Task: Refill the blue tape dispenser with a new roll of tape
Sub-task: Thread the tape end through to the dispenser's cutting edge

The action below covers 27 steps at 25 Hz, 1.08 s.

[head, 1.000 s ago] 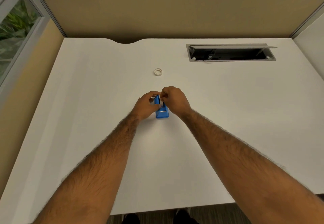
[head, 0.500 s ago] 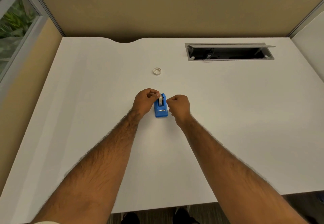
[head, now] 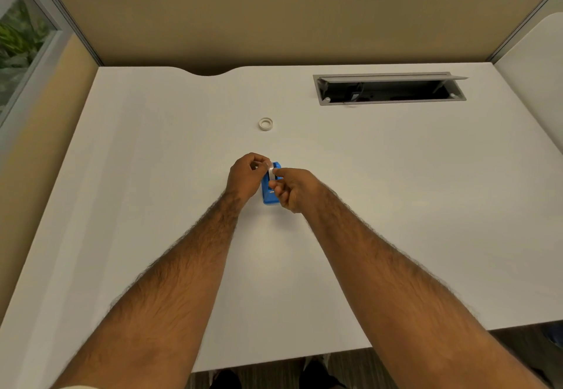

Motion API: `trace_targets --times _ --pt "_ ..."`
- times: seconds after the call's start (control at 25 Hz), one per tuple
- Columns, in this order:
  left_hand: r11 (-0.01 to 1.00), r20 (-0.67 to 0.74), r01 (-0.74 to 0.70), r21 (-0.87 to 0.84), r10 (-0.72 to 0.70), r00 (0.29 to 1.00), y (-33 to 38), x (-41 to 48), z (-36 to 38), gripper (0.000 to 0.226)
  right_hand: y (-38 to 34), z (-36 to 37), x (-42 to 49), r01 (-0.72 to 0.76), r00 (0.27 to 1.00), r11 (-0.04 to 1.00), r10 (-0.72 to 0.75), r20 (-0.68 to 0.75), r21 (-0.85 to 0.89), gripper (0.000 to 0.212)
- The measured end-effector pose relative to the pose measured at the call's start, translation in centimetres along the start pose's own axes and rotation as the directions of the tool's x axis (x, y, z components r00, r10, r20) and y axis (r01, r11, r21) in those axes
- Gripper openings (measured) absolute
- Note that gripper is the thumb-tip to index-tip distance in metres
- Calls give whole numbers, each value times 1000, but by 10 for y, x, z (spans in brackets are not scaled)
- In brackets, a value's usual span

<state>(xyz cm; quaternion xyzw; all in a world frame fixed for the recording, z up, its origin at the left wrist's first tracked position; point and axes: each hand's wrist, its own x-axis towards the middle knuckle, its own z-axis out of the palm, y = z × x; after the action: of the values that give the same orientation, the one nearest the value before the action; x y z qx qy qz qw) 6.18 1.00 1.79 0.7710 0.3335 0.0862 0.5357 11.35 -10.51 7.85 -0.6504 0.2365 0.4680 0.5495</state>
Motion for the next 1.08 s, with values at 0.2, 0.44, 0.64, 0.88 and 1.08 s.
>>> trace_targets --times 0.2,0.44,0.64,0.88,1.08 --pt "1000 13 -2 -4 2 1000 0 -3 -2 19 7 9 5 53 998 991 -50 -25 121 24" --pt "996 210 -72 56 59 976 -5 -15 -17 43 10 9 8 109 994 987 -105 -37 117 29" --pt "861 363 -302 408 151 920 -35 -20 -20 96 10 7 8 134 990 989 -131 -54 58 27" --pt "861 220 -303 408 229 948 -33 -20 -5 94 14 8 7 151 987 985 -144 -77 88 29" --pt "834 243 -326 445 238 940 -29 -21 -8 96 19 11 3 163 982 983 -153 -113 82 20"
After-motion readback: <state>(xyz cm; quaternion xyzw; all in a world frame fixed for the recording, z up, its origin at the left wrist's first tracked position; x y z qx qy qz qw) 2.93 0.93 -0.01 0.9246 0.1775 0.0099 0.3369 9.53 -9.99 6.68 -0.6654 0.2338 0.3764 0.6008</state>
